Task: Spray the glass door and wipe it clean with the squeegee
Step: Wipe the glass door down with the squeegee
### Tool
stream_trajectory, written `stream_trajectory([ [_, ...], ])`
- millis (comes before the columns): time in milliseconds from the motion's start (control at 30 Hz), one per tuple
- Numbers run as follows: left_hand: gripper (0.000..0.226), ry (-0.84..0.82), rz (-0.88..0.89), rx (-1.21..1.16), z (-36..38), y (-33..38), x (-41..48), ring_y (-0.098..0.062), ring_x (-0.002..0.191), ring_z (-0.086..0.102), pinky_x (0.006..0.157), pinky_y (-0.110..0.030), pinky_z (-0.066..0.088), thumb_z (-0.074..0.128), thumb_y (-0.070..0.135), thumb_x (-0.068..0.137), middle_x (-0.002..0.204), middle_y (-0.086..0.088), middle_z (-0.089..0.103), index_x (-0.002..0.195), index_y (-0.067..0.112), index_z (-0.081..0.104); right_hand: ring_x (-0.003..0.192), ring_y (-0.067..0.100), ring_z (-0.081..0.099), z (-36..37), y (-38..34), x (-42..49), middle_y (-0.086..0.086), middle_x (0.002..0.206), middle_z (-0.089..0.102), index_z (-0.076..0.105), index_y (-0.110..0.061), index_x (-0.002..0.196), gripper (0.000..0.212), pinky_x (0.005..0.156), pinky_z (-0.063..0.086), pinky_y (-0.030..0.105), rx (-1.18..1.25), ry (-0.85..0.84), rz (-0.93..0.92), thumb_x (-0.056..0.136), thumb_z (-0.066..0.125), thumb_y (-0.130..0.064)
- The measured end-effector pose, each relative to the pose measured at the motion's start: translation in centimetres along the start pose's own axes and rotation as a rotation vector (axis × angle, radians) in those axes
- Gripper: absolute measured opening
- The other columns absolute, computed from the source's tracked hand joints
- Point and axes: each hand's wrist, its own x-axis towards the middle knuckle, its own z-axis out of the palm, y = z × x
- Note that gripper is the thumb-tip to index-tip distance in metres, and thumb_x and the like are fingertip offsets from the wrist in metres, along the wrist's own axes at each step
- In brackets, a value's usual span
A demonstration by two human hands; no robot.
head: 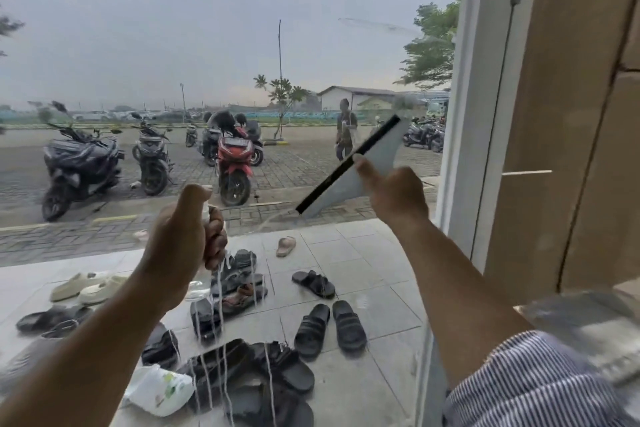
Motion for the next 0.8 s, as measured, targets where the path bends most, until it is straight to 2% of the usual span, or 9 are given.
stream_trajectory([
  [67, 0.037, -0.002, -0.012, -0.001, 0.7, 0.0, -0.2, -0.016, 0.042, 0.029, 0.041, -0.025, 0.027, 0.039, 0.049, 0.076, 0.049, -0.001, 0.028, 0.063, 0.016, 0.032, 0.073, 0.027, 0.065, 0.9, 1.7, -0.7, 0.010, 0.085, 0.069, 0.065, -0.009, 0.085, 0.064, 0.059, 0.050, 0.036, 0.153, -0.007, 0.138, 0.080, 0.060, -0.073],
  [167, 0.036, -0.012, -0.015, 0.002, 1.5, 0.3, -0.7, -0.015, 0.042, 0.029, 0.039, -0.026, 0.028, 0.039, 0.049, 0.076, 0.049, 0.000, 0.029, 0.064, 0.016, 0.033, 0.071, 0.025, 0.060, 1.4, 2.3, -1.7, 0.011, 0.088, 0.067, 0.066, -0.003, 0.096, 0.069, 0.051, 0.038, 0.028, 0.252, -0.010, 0.253, 0.082, 0.061, -0.070],
  [233, 0.035, -0.019, -0.012, -0.001, 1.9, 0.6, -1.1, -0.015, 0.042, 0.029, 0.037, -0.027, 0.028, 0.039, 0.049, 0.077, 0.050, -0.001, 0.028, 0.065, 0.016, 0.033, 0.066, 0.022, 0.057, 1.0, 1.6, -1.8, 0.011, 0.087, 0.066, 0.067, -0.002, 0.096, 0.068, 0.049, 0.035, 0.026, 0.276, -0.008, 0.237, 0.082, 0.061, -0.069],
  [333, 0.036, -0.029, 0.009, 0.006, 2.4, 1.1, -1.4, -0.015, 0.041, 0.028, 0.037, -0.026, 0.028, 0.039, 0.049, 0.078, 0.049, 0.000, 0.027, 0.063, 0.016, 0.033, 0.049, 0.014, 0.048, -0.6, -1.3, -0.9, 0.006, 0.067, 0.057, 0.059, -0.010, 0.075, 0.057, 0.047, 0.036, 0.025, 0.403, -0.002, 0.117, 0.088, 0.056, -0.065],
  [467, 0.038, -0.044, 0.028, 0.032, 2.9, 2.0, -1.1, -0.016, 0.041, 0.029, 0.042, -0.028, 0.027, 0.038, 0.050, 0.078, 0.046, 0.001, 0.030, 0.059, 0.018, 0.032, 0.049, 0.013, 0.042, -3.3, -6.6, 2.9, 0.005, 0.065, 0.052, 0.045, -0.014, 0.068, 0.056, 0.053, 0.037, 0.032, 0.380, 0.038, -0.011, 0.091, 0.051, -0.065],
  [567, 0.041, -0.062, 0.041, 0.045, 3.6, 2.2, -0.6, -0.017, 0.041, 0.030, 0.046, -0.029, 0.026, 0.037, 0.051, 0.079, 0.044, 0.000, 0.033, 0.057, 0.017, 0.033, 0.052, 0.014, 0.045, -3.8, -8.6, 5.5, 0.009, 0.073, 0.056, 0.045, -0.011, 0.072, 0.059, 0.059, 0.041, 0.032, 0.316, 0.025, 0.035, 0.092, 0.048, -0.066],
  [633, 0.041, -0.076, 0.046, 0.048, 4.0, 2.3, -0.4, -0.017, 0.040, 0.030, 0.046, -0.029, 0.026, 0.037, 0.050, 0.080, 0.043, 0.000, 0.034, 0.056, 0.017, 0.033, 0.052, 0.016, 0.047, -3.5, -8.3, 5.8, 0.009, 0.070, 0.056, 0.050, -0.007, 0.074, 0.061, 0.060, 0.041, 0.031, 0.291, 0.030, 0.061, 0.093, 0.047, -0.065],
  [734, 0.041, -0.077, 0.057, 0.038, 4.0, 2.2, 0.0, -0.015, 0.039, 0.031, 0.046, -0.028, 0.026, 0.037, 0.048, 0.083, 0.042, 0.002, 0.035, 0.053, 0.020, 0.035, 0.047, 0.011, 0.045, -2.5, -5.7, 4.6, 0.004, 0.068, 0.056, 0.049, -0.009, 0.075, 0.059, 0.050, 0.039, 0.030, 0.357, 0.057, 0.153, 0.091, 0.052, -0.065],
  [800, 0.042, -0.064, 0.059, 0.021, 3.7, 2.1, 0.0, -0.015, 0.039, 0.031, 0.046, -0.027, 0.027, 0.038, 0.047, 0.084, 0.042, 0.003, 0.035, 0.050, 0.023, 0.037, 0.047, 0.011, 0.044, -1.4, -3.4, 3.1, 0.003, 0.068, 0.055, 0.058, -0.005, 0.088, 0.064, 0.045, 0.035, 0.028, 0.410, 0.055, 0.256, 0.087, 0.055, -0.068],
])
